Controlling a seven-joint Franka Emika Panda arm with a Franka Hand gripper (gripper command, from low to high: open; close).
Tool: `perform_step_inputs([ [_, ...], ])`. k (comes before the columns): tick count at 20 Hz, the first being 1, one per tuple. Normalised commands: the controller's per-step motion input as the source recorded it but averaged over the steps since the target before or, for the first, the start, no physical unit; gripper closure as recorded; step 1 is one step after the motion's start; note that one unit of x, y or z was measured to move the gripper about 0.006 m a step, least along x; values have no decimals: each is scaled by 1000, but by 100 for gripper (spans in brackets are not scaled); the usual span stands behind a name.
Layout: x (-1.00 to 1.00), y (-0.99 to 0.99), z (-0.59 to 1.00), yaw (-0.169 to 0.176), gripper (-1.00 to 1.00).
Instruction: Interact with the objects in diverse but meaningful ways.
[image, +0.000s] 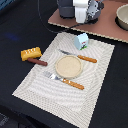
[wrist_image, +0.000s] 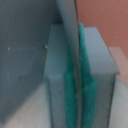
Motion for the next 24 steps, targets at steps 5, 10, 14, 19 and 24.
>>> perform_step_inputs([
  [5, 594, 333, 345, -16, 100],
  [10, 806, 134, 562, -53, 100],
  [14, 681, 145, 378, -54, 100],
  [19, 203, 249, 22, 15, 100],
  [24, -36, 348, -38, 69, 100],
])
